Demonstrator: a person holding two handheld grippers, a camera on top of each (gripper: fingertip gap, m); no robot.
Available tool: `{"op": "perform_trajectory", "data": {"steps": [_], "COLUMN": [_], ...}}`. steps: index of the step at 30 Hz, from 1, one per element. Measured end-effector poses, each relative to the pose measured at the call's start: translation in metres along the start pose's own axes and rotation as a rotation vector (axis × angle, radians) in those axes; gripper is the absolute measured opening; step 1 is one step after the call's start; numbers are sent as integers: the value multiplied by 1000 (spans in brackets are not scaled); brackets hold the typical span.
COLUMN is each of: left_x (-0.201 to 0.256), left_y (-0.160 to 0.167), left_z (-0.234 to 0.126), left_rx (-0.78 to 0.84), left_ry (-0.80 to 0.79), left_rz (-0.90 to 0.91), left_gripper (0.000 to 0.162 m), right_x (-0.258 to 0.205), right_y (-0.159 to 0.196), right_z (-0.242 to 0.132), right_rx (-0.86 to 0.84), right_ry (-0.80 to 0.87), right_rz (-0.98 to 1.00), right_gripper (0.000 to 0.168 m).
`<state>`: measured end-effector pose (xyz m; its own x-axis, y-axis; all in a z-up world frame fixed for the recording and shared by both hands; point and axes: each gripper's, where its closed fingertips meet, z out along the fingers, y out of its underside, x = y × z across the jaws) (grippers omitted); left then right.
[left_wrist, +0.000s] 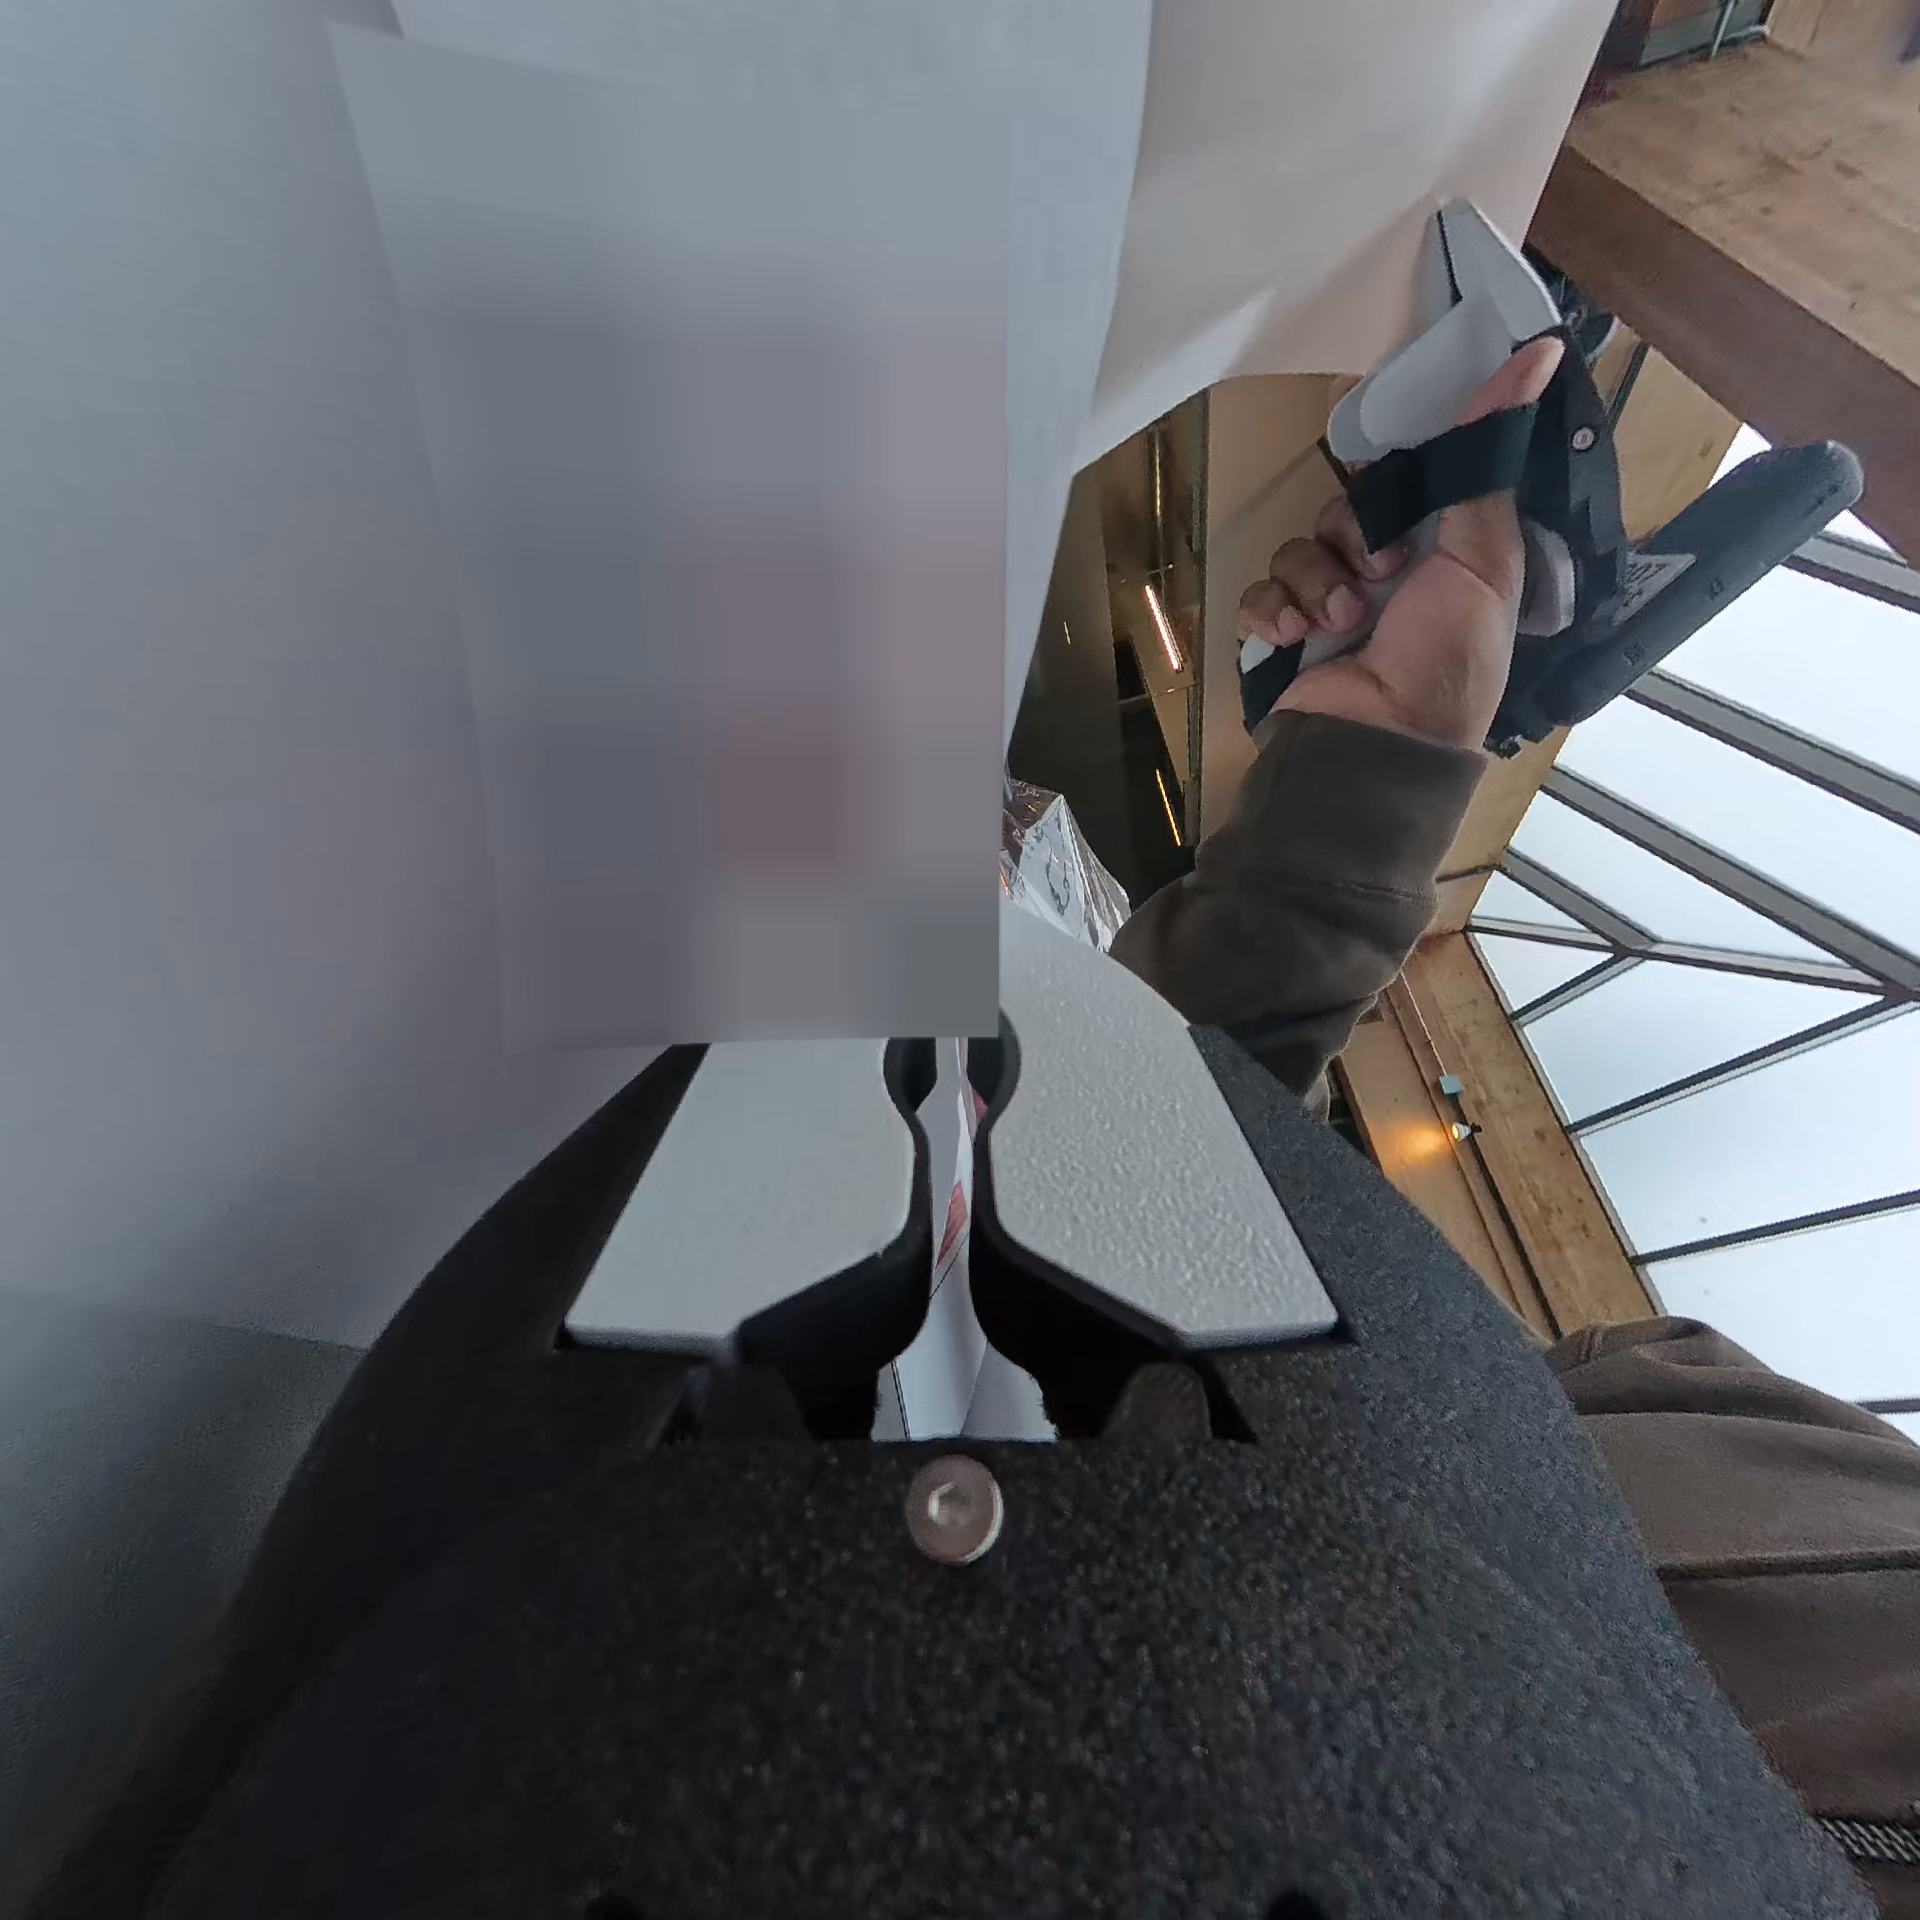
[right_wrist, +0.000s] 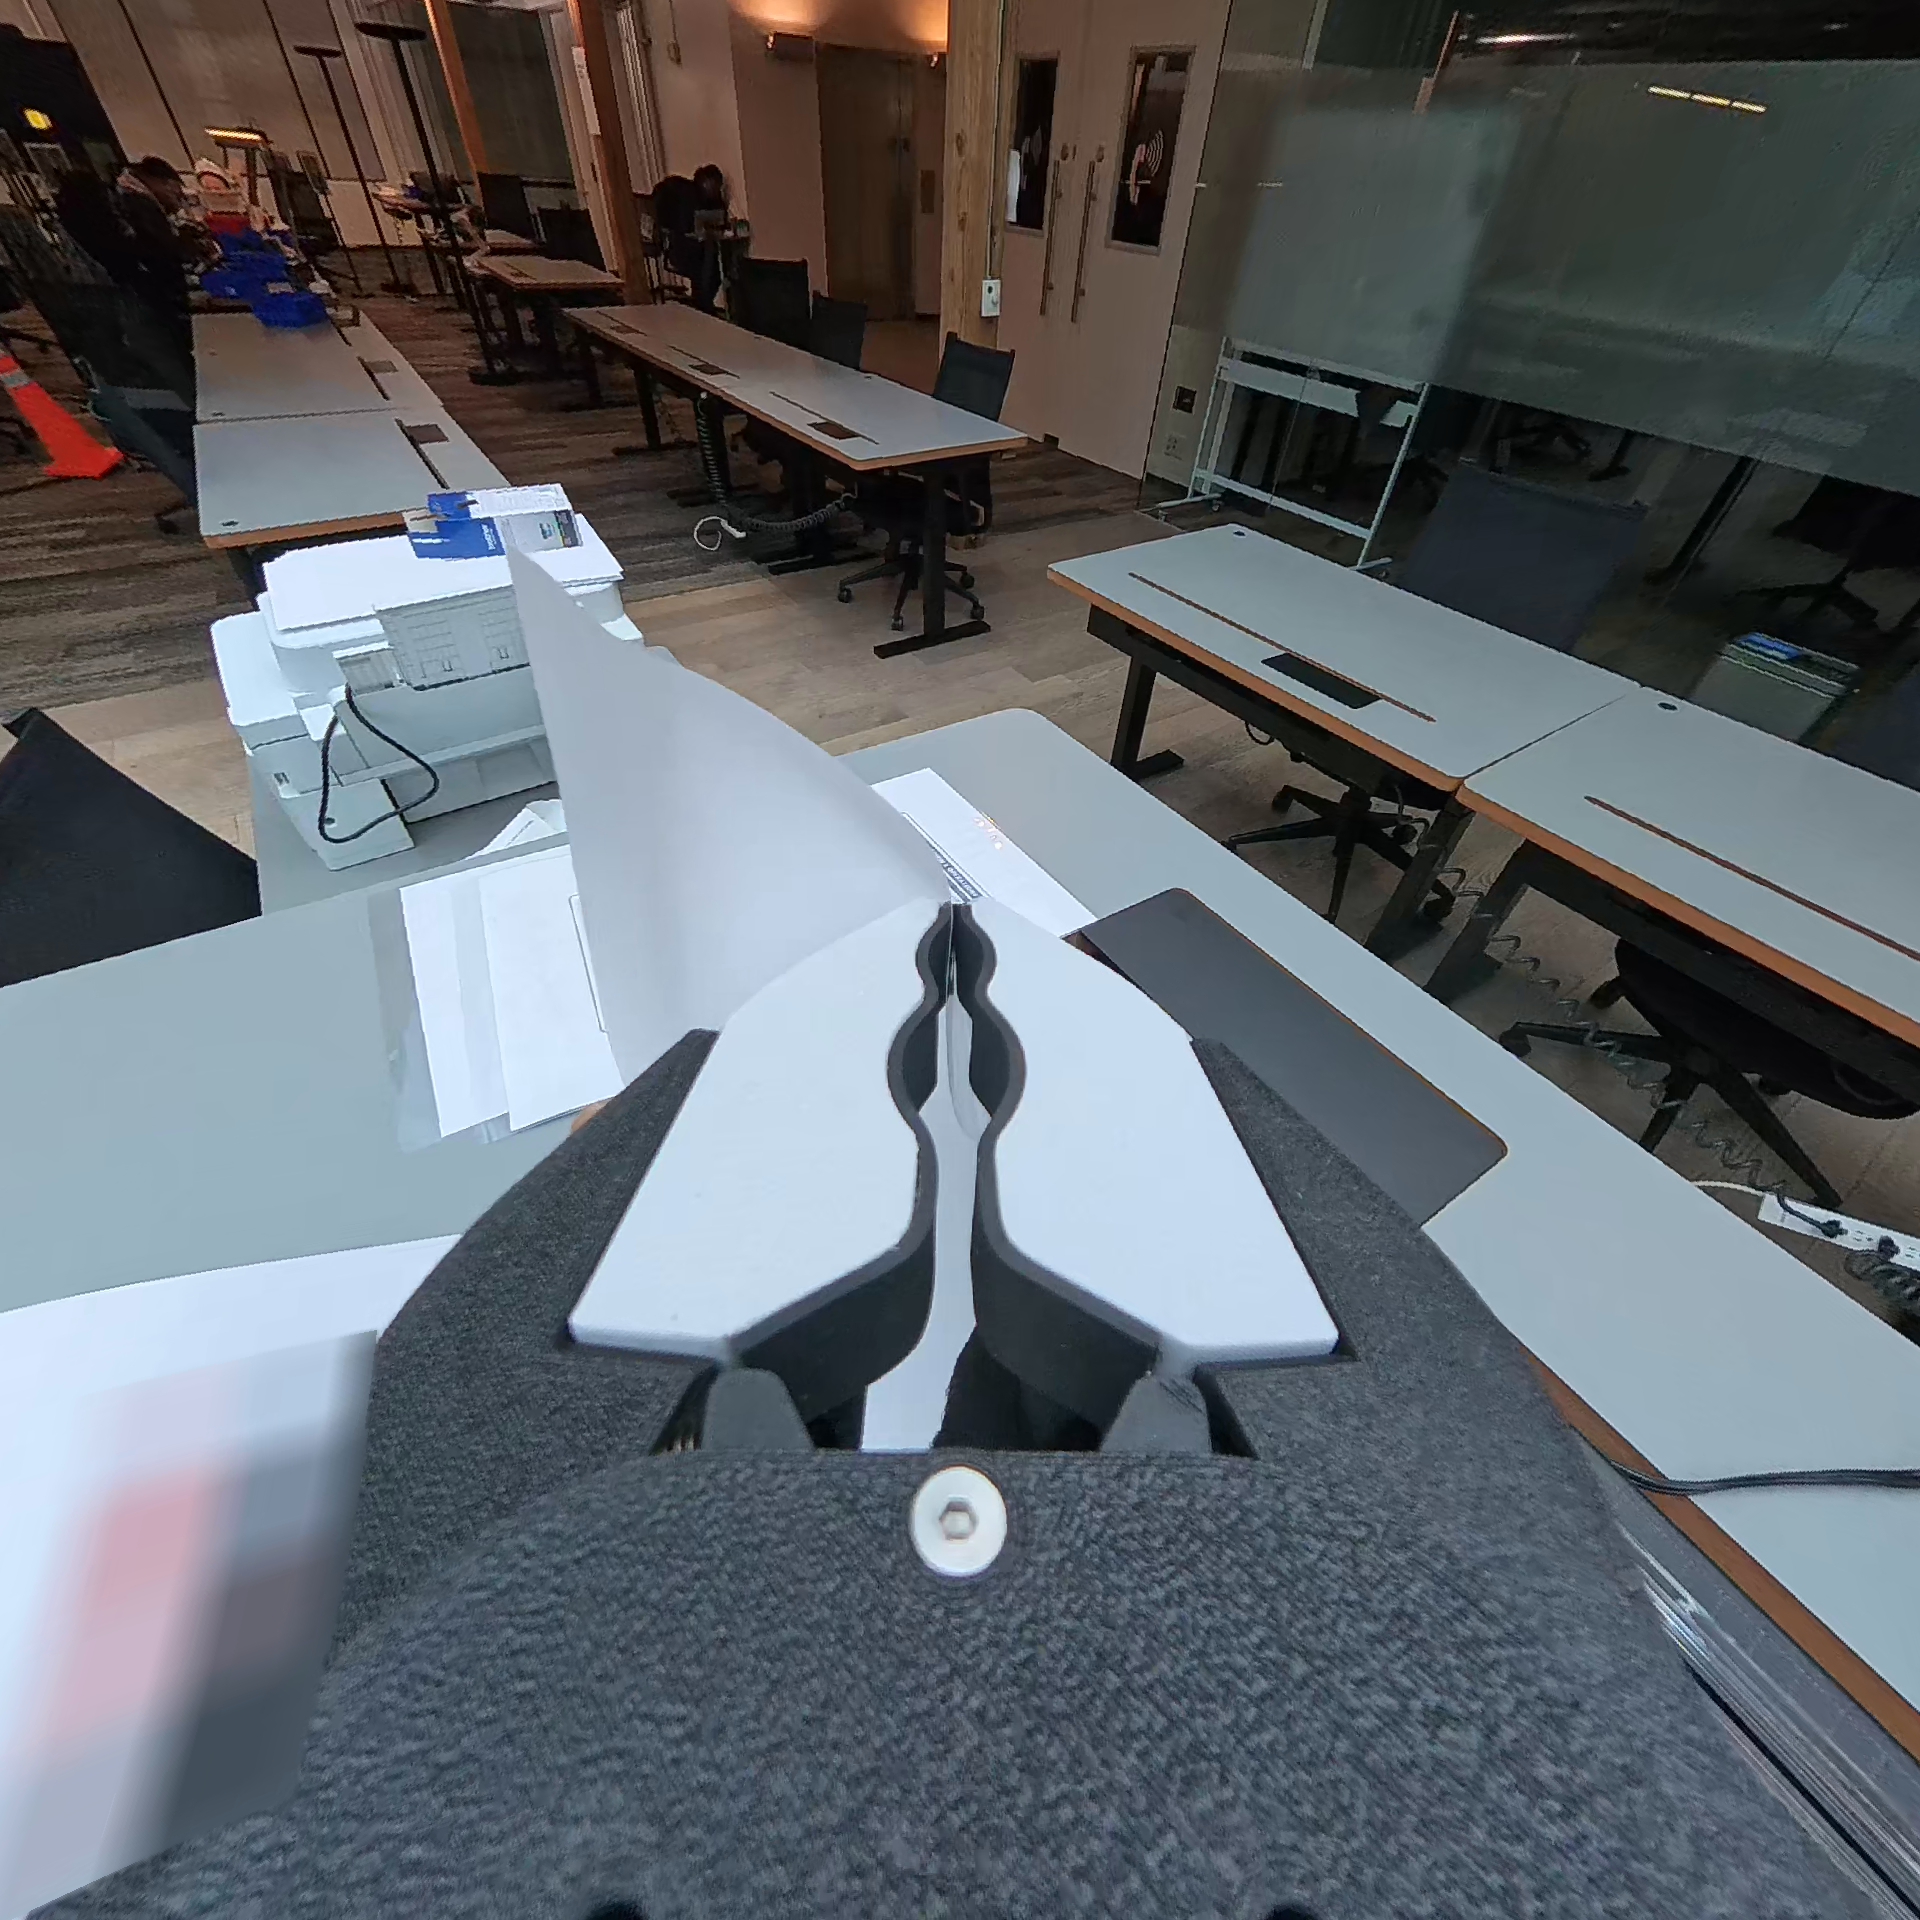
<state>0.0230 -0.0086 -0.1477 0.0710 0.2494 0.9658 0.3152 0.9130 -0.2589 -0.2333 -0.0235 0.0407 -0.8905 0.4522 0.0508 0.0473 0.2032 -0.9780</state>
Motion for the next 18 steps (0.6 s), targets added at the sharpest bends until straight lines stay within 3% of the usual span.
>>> {"op": "perform_trajectory", "data": {"steps": [8, 18], "left_x": [-20, -3], "left_y": [4, 5], "left_z": [-4, 9], "left_rx": [-12, -47], "left_ry": [-108, -31], "left_rz": [6, 98], "left_gripper": [0, 0], "right_x": [6, 8], "right_y": [-1, 1], "right_z": [-4, -6], "right_rx": [6, 7], "right_ry": [15, 20], "right_rz": [4, 10], "right_gripper": [0, 0]}}
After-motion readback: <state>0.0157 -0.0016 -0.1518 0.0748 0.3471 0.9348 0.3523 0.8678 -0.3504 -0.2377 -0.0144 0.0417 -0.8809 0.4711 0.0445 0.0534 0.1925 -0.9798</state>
